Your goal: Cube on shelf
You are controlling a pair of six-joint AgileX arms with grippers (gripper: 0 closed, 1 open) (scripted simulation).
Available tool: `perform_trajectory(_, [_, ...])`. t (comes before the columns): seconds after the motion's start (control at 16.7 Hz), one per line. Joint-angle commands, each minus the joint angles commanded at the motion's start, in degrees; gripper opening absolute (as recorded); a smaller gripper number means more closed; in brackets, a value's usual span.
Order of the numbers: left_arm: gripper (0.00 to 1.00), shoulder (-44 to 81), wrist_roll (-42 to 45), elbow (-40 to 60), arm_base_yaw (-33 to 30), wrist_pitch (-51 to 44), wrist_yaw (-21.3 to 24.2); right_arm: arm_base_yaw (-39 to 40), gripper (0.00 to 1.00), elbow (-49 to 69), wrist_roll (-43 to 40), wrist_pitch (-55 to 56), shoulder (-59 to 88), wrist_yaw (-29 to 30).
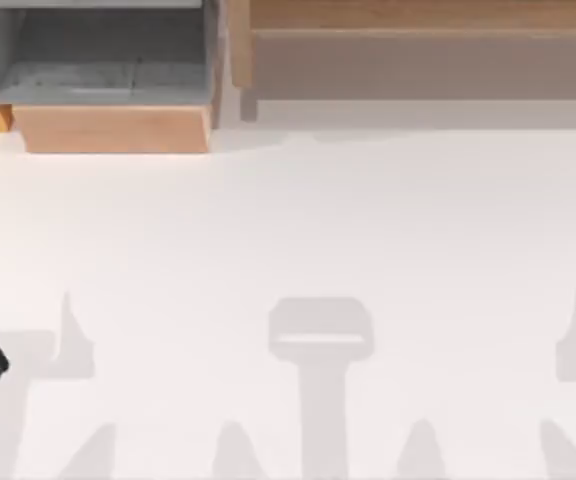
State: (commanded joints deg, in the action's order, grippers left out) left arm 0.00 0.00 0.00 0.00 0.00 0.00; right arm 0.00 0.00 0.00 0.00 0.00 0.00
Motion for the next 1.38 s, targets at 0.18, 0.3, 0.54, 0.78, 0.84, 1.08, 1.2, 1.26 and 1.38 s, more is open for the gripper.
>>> perform_trajectory(0.18, [1.00, 0.6, 0.4, 0.2, 0.1, 0.3, 0.1, 0.0, 1.00, 0.0, 0.0, 0.0, 0.0, 0.0])
perform_trajectory(0.3, [1.00, 3.4, 2.4, 1.5, 0.8, 1.6, 0.6, 0.0, 1.00, 0.0, 0.0, 0.0, 0.0, 0.0])
perform_trajectory(0.54, [1.00, 15.4, 10.6, 6.9, 3.2, 7.5, 3.0, 0.0, 1.00, 0.0, 0.0, 0.0, 0.0, 0.0])
perform_trajectory(0.78, [1.00, 33.7, 23.2, 15.4, 6.6, 16.7, 6.8, 0.0, 1.00, 0.0, 0.0, 0.0, 0.0, 0.0])
perform_trajectory(0.84, [1.00, 39.0, 26.8, 17.9, 7.6, 19.3, 7.9, 0.0, 1.00, 0.0, 0.0, 0.0, 0.0, 0.0])
perform_trajectory(1.08, [1.00, 61.6, 42.3, 28.7, 11.6, 30.9, 12.6, 0.0, 1.00, 0.0, 0.0, 0.0, 0.0, 0.0])
perform_trajectory(1.2, [1.00, 73.2, 50.3, 34.2, 13.7, 36.8, 15.0, 0.0, 1.00, 0.0, 0.0, 0.0, 0.0, 0.0])
perform_trajectory(1.26, [1.00, 79.0, 54.3, 37.0, 14.7, 39.8, 16.1, 0.0, 1.00, 0.0, 0.0, 0.0, 0.0, 0.0])
perform_trajectory(1.38, [1.00, 90.1, 62.0, 42.4, 16.8, 45.5, 18.4, 0.0, 1.00, 0.0, 0.0, 0.0, 0.0, 0.0])
